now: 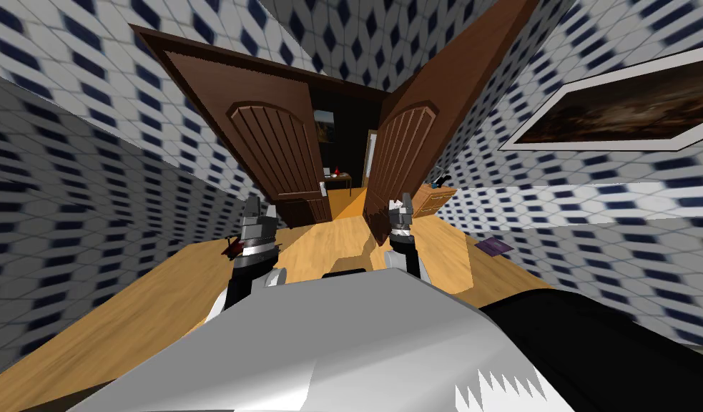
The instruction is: Pull the door open
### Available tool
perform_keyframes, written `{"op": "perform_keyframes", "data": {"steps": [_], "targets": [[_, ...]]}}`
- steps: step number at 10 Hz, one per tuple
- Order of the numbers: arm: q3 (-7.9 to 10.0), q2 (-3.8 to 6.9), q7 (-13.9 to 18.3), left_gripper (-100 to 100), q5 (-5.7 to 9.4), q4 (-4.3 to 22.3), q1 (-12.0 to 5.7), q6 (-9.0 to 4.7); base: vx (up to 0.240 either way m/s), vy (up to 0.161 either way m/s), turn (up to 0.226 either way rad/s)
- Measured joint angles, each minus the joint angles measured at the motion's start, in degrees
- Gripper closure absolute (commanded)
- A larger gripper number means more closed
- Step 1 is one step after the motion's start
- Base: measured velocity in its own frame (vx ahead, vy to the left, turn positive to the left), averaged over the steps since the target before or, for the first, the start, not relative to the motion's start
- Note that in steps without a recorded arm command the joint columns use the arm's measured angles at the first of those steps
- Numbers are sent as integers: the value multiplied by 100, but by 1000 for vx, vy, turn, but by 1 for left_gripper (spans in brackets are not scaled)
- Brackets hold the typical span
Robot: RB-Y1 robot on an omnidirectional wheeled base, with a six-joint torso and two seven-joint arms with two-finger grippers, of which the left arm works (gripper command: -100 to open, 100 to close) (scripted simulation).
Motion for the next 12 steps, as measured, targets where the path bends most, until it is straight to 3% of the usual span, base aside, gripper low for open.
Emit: {"op": "perform_keyframes", "data": {"steps": [5,9,12], "targets": [[58,188,71,-100,90,533,-203,34,195,-5,-2],[116,320,137,-100,175,1086,-528,206,180,11,-5],[157,394,193,-100,242,1461,-672,260,132,-13,-2]]}}
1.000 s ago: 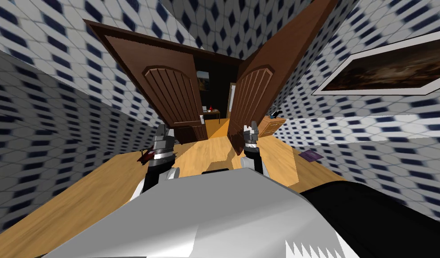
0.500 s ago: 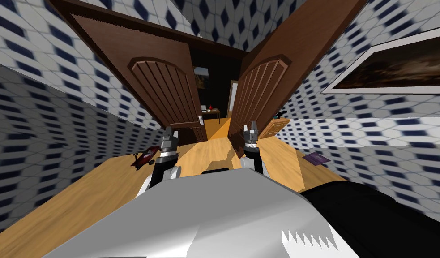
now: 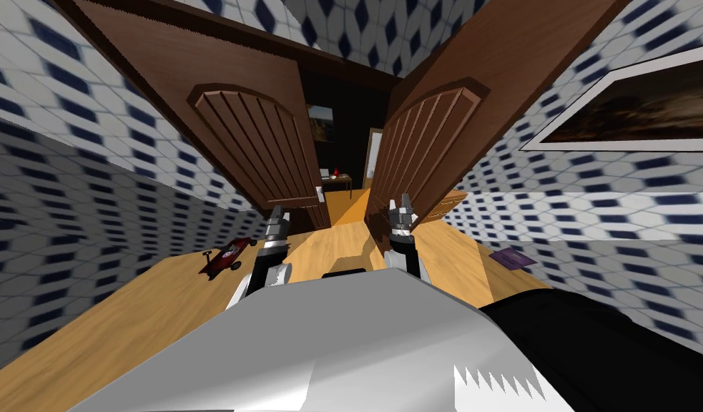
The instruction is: Pull the door open
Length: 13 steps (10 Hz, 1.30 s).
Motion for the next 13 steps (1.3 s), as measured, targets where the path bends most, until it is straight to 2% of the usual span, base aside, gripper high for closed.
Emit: {"op": "perform_keyframes", "data": {"steps": [2,4,6,7,10,13], "targets": [[40,49,43,-100,45,198,-86,33,109,-8,-4],[75,83,81,-100,91,497,-225,58,138,3,-4],[111,111,122,-100,146,832,-395,140,191,1,-6],[122,122,145,-100,169,932,-451,196,123,-13,-1],[148,128,182,-100,217,1296,-579,194,95,3,-3],[198,141,232,-100,284,1678,-795,314,128,0,-3]]}}
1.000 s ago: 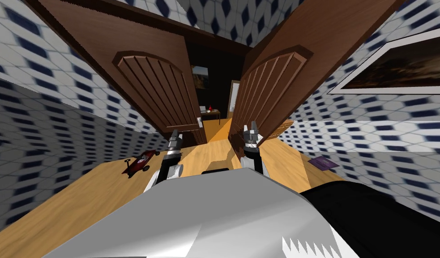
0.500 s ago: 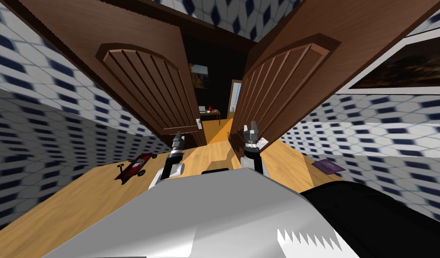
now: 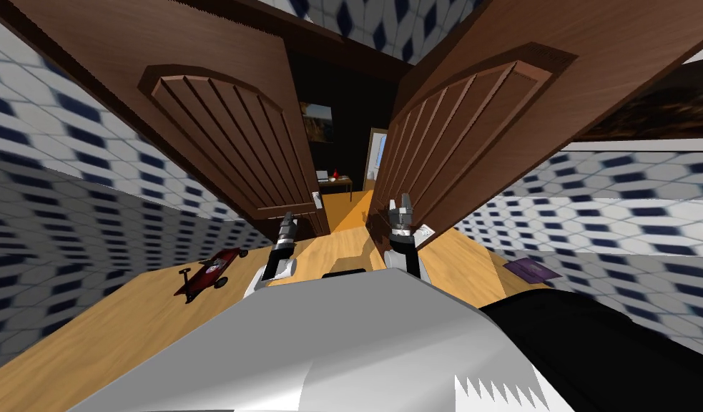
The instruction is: Pull the door open
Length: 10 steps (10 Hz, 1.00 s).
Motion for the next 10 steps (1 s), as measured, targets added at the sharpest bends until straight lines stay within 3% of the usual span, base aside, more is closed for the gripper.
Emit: {"op": "perform_keyframes", "data": {"steps": [5,10], "targets": [[91,25,108,-100,126,715,-316,88,150,-3,-4],[159,-50,198,-100,241,1408,-628,230,169,-2,-3]]}}
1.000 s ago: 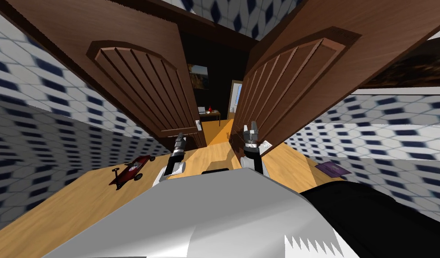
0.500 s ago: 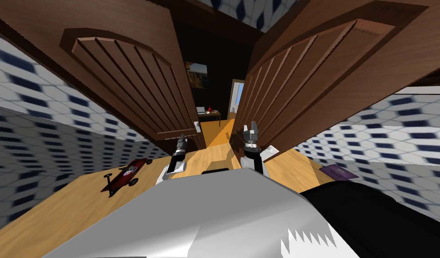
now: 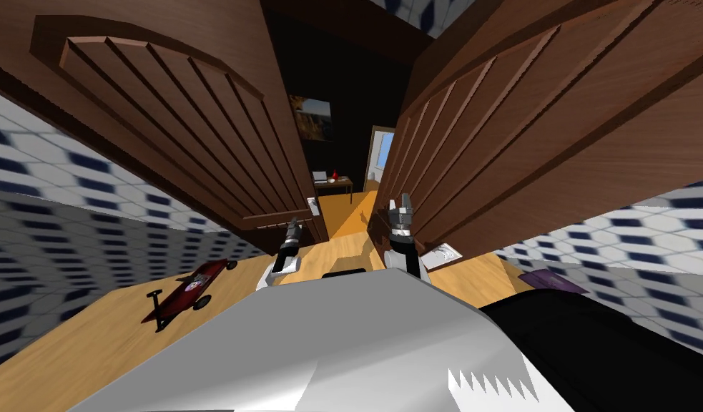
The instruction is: Pull the door open
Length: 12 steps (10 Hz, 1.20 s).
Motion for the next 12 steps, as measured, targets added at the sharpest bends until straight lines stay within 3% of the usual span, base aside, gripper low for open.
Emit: {"op": "perform_keyframes", "data": {"steps": [5,7,10,12], "targets": [[67,-80,76,-100,96,551,-266,145,154,-4,-4],[96,-76,119,-100,138,819,-377,125,151,12,-3],[120,-117,148,-100,172,999,-470,183,123,-5,-67],[237,70,248,-100,250,1100,-495,171,191,-19,-93]]}}
